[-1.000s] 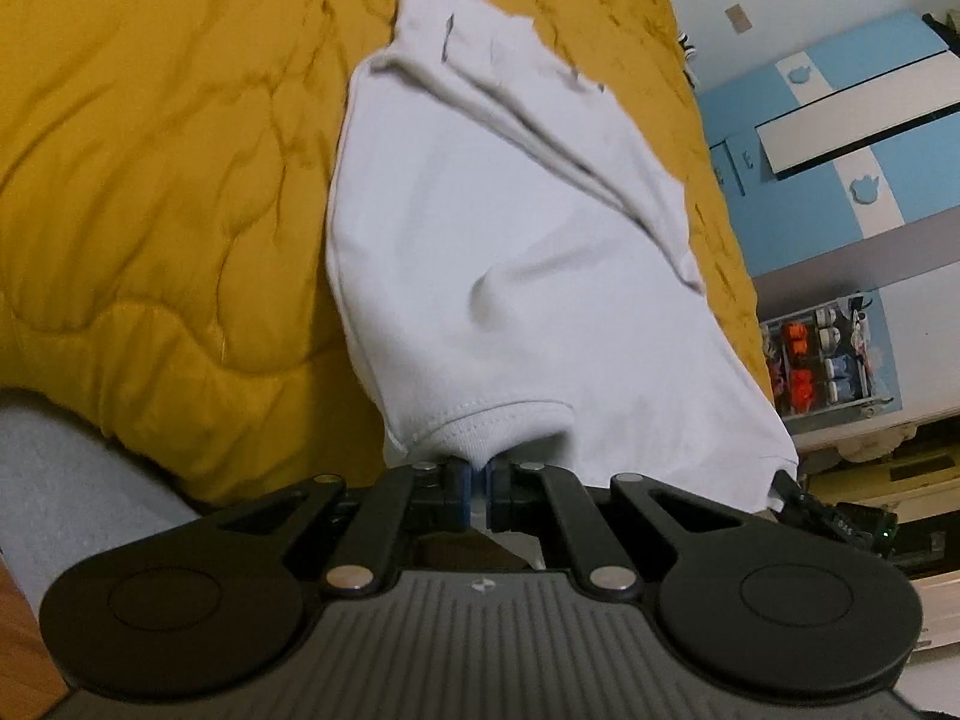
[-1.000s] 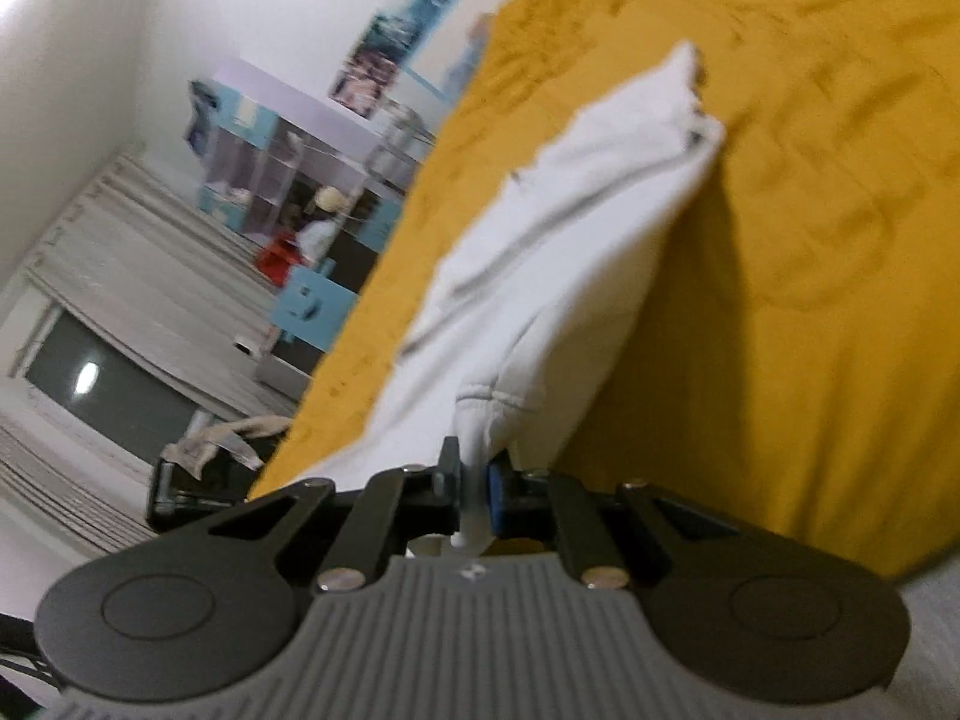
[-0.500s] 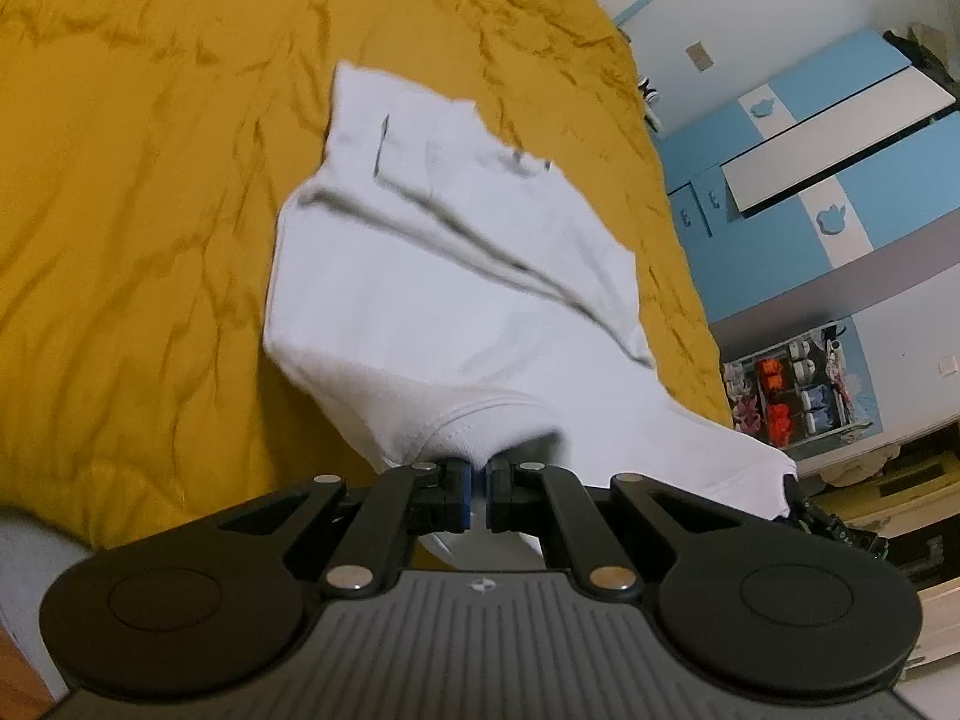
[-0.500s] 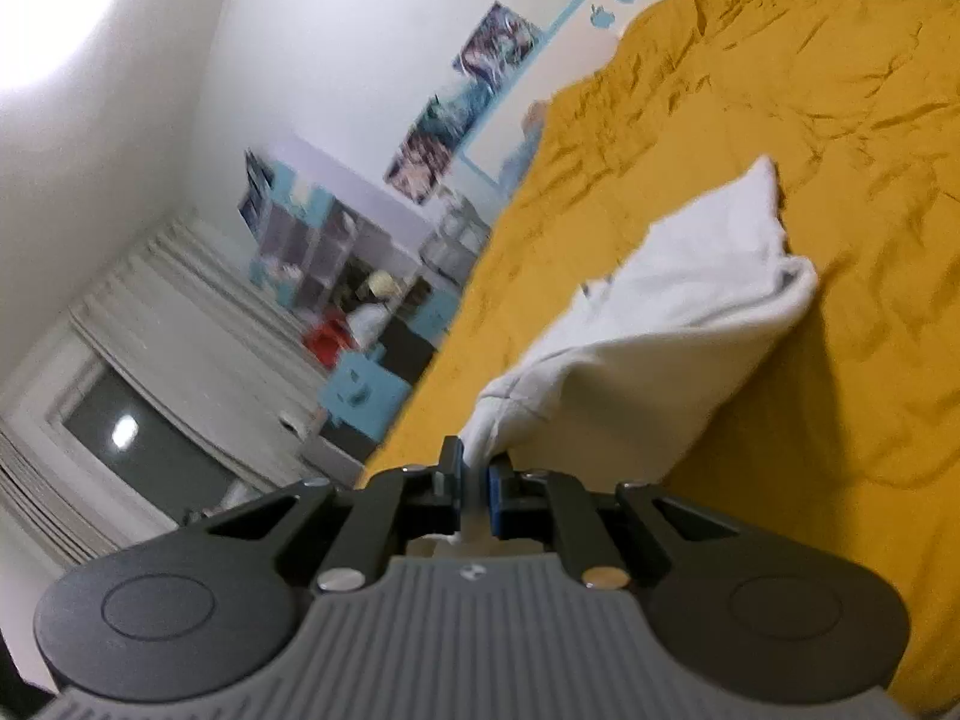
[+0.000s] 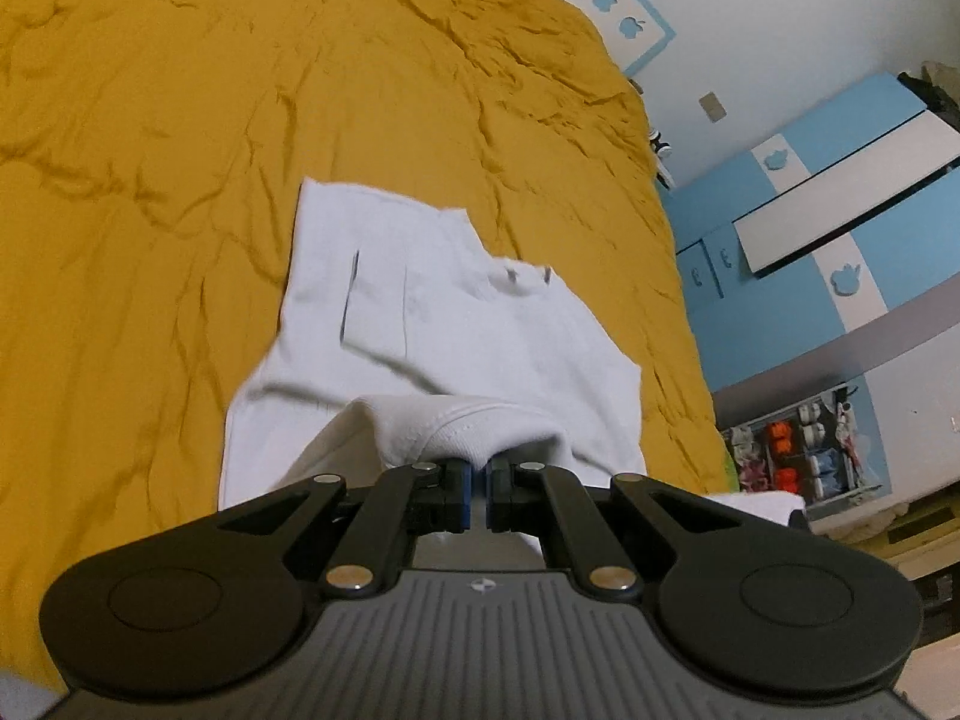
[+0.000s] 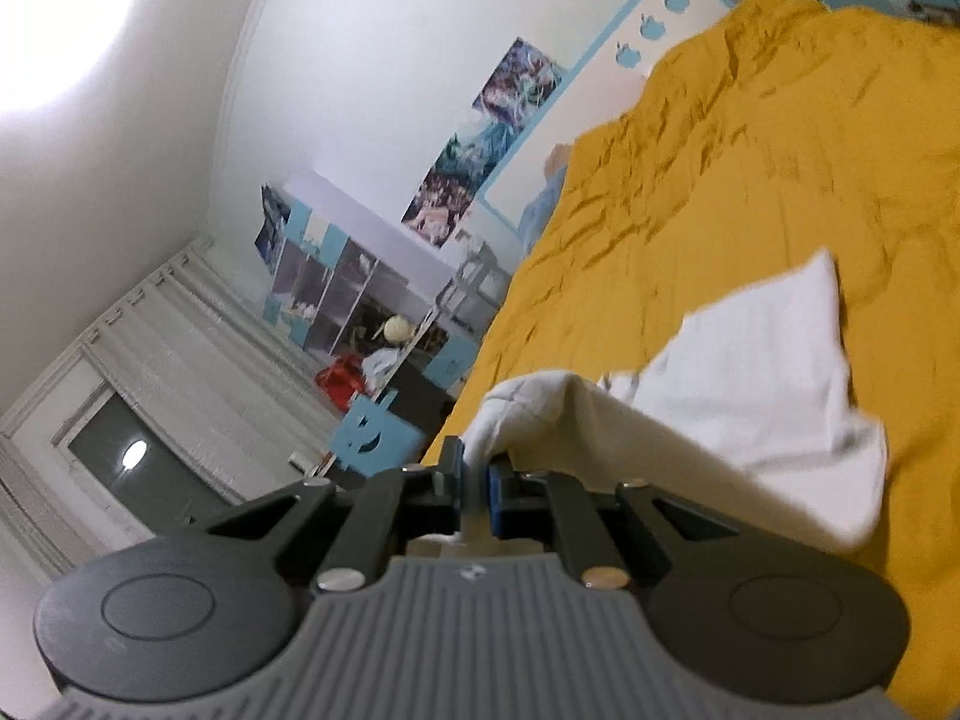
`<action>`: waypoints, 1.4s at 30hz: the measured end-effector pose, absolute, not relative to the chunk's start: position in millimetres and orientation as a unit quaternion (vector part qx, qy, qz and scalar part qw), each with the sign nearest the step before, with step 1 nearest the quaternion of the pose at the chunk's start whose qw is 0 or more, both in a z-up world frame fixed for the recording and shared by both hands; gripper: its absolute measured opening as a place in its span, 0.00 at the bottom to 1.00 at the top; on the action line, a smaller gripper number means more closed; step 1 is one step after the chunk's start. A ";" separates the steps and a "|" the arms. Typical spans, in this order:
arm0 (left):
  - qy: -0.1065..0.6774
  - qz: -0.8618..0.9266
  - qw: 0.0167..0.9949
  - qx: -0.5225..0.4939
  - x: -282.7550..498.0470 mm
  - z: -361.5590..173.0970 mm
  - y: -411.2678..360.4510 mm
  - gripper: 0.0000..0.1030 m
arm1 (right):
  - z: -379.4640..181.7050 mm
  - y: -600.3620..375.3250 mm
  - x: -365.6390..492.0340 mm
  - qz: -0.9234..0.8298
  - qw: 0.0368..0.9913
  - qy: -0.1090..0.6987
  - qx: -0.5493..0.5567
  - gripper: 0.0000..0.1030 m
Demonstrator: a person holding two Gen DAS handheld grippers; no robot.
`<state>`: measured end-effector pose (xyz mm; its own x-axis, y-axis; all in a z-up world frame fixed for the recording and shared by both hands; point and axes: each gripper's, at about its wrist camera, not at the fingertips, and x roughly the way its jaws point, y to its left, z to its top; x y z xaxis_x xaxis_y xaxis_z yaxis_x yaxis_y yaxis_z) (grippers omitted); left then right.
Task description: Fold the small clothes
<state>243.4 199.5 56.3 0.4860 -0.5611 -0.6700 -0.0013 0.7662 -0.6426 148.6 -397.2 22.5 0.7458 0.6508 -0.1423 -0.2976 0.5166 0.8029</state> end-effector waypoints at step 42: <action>0.444 -0.083 0.848 -0.276 281.7 -33.2 221.6 0.63 | -98.0 -398.4 250.9 0.094 0.808 0.374 0.445 0.71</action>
<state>281.7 221.6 -33.2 0.5915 -0.3863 -0.7078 -0.1050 0.8334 -0.5427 250.9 -398.4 -98.0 0.7028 0.4856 -0.5198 0.1803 0.5853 0.7905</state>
